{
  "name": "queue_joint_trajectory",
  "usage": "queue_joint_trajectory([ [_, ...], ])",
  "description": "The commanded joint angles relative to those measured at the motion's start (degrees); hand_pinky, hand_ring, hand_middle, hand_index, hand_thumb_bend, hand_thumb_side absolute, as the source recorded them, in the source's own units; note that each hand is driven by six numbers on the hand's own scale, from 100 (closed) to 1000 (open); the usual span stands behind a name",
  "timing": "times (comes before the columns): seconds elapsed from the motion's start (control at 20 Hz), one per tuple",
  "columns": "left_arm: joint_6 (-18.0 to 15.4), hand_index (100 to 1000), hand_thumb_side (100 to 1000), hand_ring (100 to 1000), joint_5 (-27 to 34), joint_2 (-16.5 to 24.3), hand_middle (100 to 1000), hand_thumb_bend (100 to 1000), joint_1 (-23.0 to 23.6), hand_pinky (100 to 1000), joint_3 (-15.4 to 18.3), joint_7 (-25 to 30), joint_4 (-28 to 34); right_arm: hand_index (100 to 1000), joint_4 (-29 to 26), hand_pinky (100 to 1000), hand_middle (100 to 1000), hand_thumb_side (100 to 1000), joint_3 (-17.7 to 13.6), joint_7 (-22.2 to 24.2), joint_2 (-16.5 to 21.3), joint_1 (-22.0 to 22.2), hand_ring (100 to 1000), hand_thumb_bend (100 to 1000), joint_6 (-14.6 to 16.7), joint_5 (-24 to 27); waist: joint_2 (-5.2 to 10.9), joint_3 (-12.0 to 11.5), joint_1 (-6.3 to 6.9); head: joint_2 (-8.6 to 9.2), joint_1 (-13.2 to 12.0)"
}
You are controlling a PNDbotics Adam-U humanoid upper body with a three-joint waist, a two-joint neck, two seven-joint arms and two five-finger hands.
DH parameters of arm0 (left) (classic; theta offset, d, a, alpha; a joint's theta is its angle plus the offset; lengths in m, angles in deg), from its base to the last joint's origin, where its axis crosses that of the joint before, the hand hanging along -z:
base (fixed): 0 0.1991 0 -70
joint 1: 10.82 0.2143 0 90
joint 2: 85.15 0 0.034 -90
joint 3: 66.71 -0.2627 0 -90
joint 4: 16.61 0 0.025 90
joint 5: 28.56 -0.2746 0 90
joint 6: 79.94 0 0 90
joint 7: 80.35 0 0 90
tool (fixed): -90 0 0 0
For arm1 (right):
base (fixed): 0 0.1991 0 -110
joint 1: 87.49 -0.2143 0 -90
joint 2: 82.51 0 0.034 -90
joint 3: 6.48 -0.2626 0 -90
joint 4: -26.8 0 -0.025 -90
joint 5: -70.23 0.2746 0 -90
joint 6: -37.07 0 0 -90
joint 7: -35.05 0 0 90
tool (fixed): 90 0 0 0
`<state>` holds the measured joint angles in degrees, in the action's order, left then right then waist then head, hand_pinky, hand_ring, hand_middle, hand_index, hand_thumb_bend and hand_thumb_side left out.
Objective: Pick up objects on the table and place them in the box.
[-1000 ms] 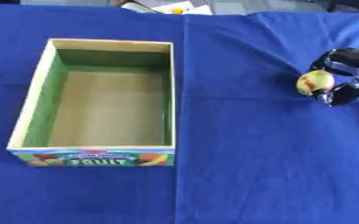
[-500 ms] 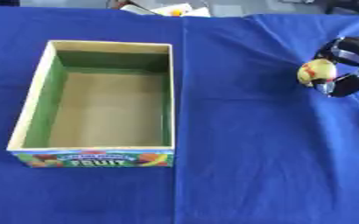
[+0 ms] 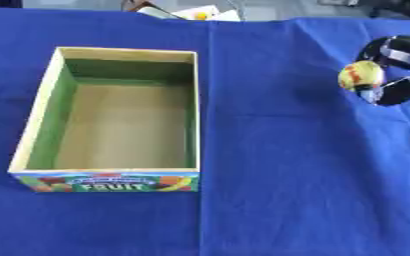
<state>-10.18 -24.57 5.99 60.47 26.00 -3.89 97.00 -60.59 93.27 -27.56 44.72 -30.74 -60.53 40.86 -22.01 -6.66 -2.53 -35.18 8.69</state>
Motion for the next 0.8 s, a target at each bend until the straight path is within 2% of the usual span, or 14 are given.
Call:
queue_joint_trajectory([
  [0.05,0.16,949,1000,902,0.2,1.28,905,100,-0.42,669,0.3,0.0,0.98,726,-0.81,720,851,199,-1.62,0.2,2.62,-0.88,745,100,-0.84,1.92,1.47,0.11,0.07,0.39,-0.22],
  [0.25,0.17,949,1000,902,0.17,1.26,905,100,-0.4,668,0.31,-0.05,0.98,709,-1.0,717,841,200,-2.01,-0.21,2.58,-1.06,745,100,-1.25,3.15,1.4,0.11,0.09,0.38,-0.25],
  [0.4,0.19,948,1000,902,0.16,1.23,905,100,-0.42,667,0.28,-0.05,0.98,652,-2.77,714,731,202,-2.44,-0.89,2.55,-1.64,730,100,-1.07,3.8,1.38,0.05,0.12,0.29,-0.28],
  [0.45,0.2,948,1000,902,0.15,1.22,905,100,-0.4,667,0.27,-0.03,0.98,650,-3.53,714,727,202,-2.56,-1.09,2.57,-1.9,729,100,-1.04,3.94,1.38,0.04,0.12,0.25,-0.29],
  [0.5,0.21,948,1000,902,0.15,1.21,904,100,-0.38,667,0.24,-0.01,0.98,624,-4.4,714,673,204,-2.69,-1.31,2.56,-2.29,718,100,-0.97,4.03,1.4,0.0,0.11,0.16,-0.25],
  [0.75,0.25,948,1000,902,0.23,1.27,904,100,-0.34,667,0.16,0.09,0.98,599,-8.58,711,607,207,-2.7,-1.47,2.41,-4.76,698,100,-0.44,3.69,1.61,-0.2,-0.03,0.01,-0.17],
  [0.8,0.27,948,1000,902,0.26,1.29,904,100,-0.33,667,0.13,0.13,0.98,590,-9.3,707,587,318,-2.48,-1.3,2.31,-5.39,689,100,-0.27,3.56,1.69,-0.24,-0.08,0.02,-0.16],
])
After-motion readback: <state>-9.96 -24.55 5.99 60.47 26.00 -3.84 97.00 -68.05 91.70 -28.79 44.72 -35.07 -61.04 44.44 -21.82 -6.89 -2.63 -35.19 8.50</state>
